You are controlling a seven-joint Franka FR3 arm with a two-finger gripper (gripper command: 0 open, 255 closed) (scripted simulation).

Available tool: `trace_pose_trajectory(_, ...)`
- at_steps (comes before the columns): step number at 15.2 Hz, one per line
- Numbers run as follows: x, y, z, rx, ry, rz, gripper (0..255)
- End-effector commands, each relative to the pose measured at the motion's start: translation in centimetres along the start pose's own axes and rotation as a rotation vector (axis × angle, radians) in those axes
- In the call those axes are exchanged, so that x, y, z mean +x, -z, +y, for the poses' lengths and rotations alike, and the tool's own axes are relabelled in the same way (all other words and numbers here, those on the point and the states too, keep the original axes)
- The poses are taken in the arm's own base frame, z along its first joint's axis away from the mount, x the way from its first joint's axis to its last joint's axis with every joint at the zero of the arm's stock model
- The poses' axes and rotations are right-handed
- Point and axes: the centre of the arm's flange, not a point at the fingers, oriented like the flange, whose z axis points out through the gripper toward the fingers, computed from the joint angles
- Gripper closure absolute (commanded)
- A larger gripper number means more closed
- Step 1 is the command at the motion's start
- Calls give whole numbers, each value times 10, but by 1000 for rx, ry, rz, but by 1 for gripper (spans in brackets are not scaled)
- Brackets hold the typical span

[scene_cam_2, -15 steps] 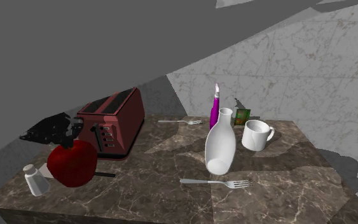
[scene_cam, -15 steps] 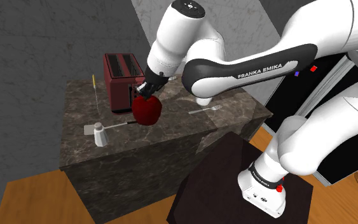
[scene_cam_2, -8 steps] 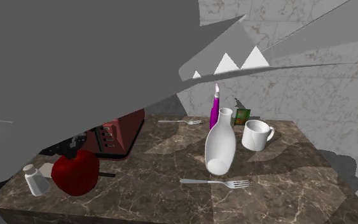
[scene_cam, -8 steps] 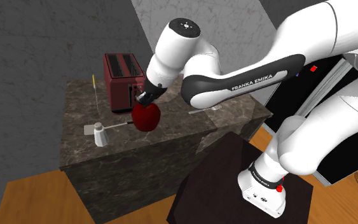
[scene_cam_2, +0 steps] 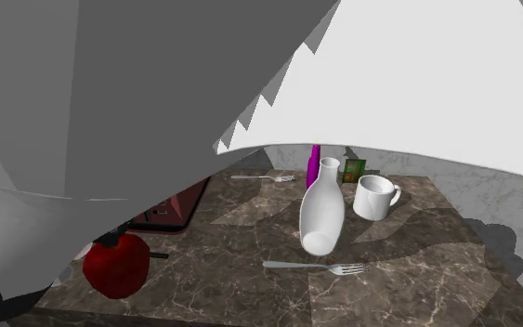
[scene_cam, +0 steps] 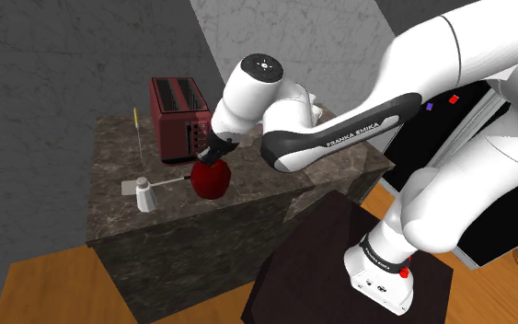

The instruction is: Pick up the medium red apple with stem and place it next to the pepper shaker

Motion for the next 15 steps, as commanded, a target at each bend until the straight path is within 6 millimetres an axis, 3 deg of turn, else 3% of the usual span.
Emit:
trace_pose_trajectory(1, -5, -11, 0, 1, 0, 0, 255)
trace_pose_trajectory(9, -5, -11, 0, 1, 0, 0, 255)
trace_pose_trajectory(10, -5, -11, 0, 1, 0, 0, 0)
trace_pose_trajectory(15, -5, -11, 0, 1, 0, 0, 0)
